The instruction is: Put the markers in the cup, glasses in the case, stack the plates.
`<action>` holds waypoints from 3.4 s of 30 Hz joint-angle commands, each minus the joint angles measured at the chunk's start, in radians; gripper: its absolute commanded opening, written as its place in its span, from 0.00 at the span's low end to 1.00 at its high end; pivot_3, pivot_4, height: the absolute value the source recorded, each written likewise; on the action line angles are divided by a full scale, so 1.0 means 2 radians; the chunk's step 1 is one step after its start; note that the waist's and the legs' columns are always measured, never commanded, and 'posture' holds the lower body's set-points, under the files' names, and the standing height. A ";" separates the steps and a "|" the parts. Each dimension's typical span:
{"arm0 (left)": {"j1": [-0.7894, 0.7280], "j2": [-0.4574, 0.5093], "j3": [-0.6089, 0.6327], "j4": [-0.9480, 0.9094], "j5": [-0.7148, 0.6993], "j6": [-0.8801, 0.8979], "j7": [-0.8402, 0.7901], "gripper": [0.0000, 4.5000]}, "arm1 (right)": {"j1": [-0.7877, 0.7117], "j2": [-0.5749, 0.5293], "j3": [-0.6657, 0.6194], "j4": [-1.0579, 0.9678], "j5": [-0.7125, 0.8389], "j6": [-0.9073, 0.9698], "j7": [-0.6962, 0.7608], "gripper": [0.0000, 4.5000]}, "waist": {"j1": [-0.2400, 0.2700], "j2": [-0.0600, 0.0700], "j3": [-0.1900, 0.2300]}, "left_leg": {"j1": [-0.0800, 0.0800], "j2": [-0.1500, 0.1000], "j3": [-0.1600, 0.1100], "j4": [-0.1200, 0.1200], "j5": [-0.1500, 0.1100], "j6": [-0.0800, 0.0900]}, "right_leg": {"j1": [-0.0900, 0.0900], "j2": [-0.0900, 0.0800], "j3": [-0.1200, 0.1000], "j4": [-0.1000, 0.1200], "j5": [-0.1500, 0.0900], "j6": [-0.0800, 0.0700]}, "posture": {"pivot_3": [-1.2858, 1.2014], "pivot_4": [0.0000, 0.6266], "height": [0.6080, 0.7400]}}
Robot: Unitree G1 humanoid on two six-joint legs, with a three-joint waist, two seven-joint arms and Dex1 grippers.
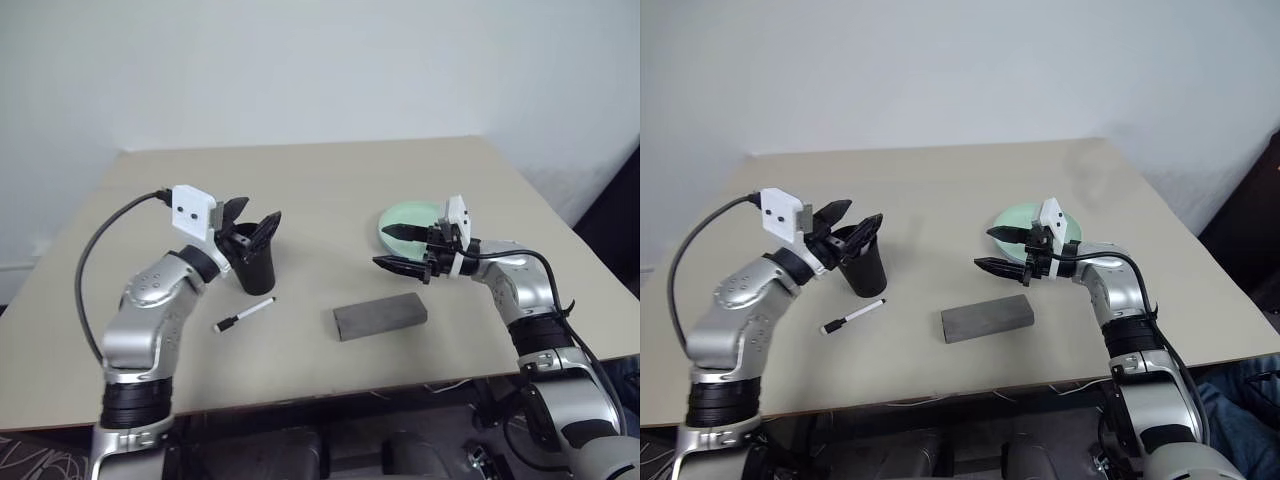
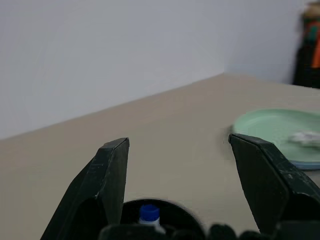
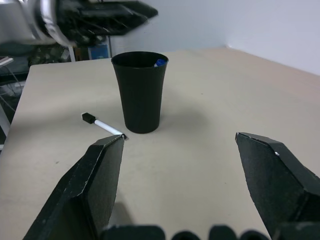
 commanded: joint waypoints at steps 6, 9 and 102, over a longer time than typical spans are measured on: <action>0.031 0.149 0.004 -0.092 -0.117 0.132 -0.130 0.75 | -0.022 0.003 -0.004 -0.001 -0.001 -0.012 0.002 0.86 | -0.003 0.000 0.000 | 0.000 0.000 0.000 -0.001 0.000 0.000 | 0.000 0.000 0.000 0.000 0.000 0.000 | 0.52 0.00 0.99; 0.057 0.205 -0.031 -0.097 -0.080 0.138 -0.149 0.75 | -0.023 0.003 -0.004 0.000 -0.001 -0.013 0.002 0.86 | -0.003 0.001 0.000 | 0.000 0.000 0.000 -0.001 0.000 0.000 | -0.001 0.000 0.001 0.000 0.000 0.000 | 0.52 0.00 0.99; -0.070 0.222 -0.220 0.081 0.149 0.130 -0.258 0.73 | -0.030 0.004 -0.002 0.027 -0.012 -0.032 -0.006 0.86 | 0.001 0.002 -0.001 | -0.006 0.001 0.002 0.001 0.001 0.000 | -0.007 0.002 0.002 0.002 0.002 -0.001 | 0.52 0.00 0.99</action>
